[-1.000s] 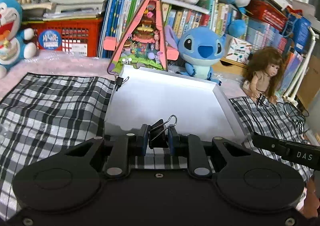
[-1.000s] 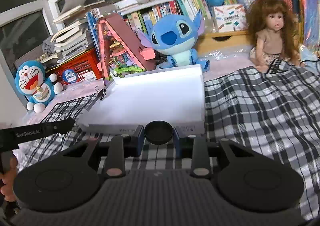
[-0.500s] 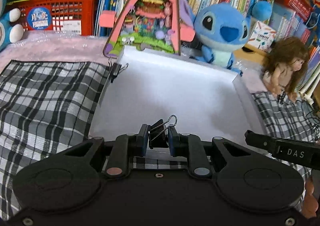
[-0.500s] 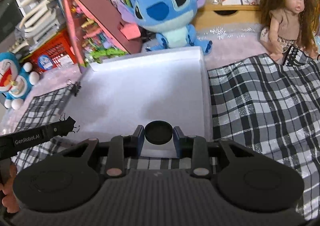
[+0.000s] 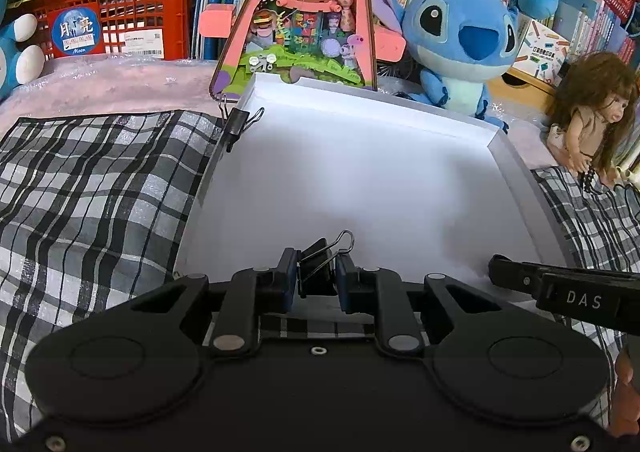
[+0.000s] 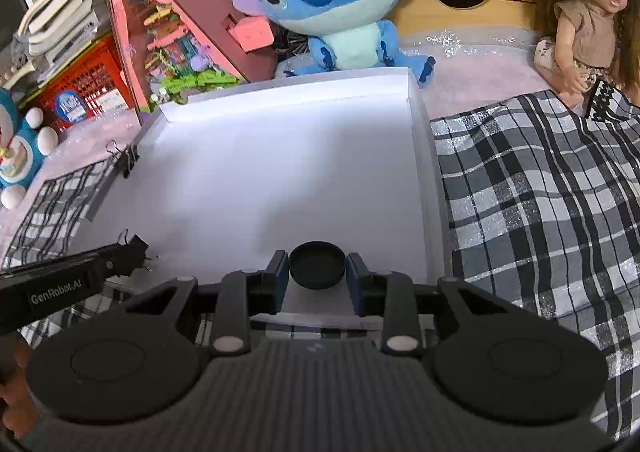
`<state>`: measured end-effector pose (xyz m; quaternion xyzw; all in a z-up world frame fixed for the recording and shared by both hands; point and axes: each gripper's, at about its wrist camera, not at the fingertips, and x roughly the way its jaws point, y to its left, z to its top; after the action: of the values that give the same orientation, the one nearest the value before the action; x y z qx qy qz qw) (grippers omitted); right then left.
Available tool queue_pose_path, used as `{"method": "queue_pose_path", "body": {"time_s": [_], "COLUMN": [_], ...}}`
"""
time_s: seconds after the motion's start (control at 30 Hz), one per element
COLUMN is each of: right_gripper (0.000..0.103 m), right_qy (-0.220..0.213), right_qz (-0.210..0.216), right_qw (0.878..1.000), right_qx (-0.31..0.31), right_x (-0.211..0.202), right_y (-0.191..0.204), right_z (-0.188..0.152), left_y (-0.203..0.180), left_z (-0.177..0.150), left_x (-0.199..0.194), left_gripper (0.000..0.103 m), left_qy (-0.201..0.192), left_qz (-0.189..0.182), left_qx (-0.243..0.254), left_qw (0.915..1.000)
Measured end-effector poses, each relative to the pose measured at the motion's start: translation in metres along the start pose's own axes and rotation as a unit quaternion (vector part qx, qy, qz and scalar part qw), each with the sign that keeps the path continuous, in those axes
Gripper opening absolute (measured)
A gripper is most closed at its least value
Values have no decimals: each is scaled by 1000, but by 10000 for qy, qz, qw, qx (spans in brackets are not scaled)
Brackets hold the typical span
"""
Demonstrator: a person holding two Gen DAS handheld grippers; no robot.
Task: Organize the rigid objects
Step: 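Carry the binder clip into the white tray and open the left gripper, then withdraw the left gripper and lower it onto the red-handled brush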
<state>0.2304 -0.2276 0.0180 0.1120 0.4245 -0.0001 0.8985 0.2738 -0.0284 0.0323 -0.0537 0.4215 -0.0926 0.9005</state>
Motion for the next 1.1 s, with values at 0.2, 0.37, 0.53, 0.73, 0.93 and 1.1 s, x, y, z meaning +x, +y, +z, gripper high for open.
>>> {"method": "queue_pose_path", "body": {"time_s": [0.2,0.37,0.53,0.73,0.93,1.1], "right_gripper": [36,36,36,51,63,73], "right_qy": [29,13,-6,-111,-302,-551], "right_qz": [-75,-108,-116,13,115,180], "right_qw": [9999,9998,9997,9996,9989,9970], "right_qx": [-111,-194,-227,-252,-340,-514], "right_x": [4,5,5,1,-13,-33], "right_y": [3,5,6,4,4,4], "right_z": [-1,-3,-3,-6,-11,-21], "left_y": [0,2,1,-4,-4,-3], "left_z": [-1,-2,-2,-5,-12,-24], "left_x": [4,5,4,-8,-31,-55], "left_gripper": [19,19,20,42,57,70], "left_qy": [-16,-41,-28,-135,-299,-562], "left_qz": [52,40,49,-28,-104,-180], "left_qx": [44,32,69,178,181,286], "left_qw": [10000,10000,10000,9997,9993,9978]}}
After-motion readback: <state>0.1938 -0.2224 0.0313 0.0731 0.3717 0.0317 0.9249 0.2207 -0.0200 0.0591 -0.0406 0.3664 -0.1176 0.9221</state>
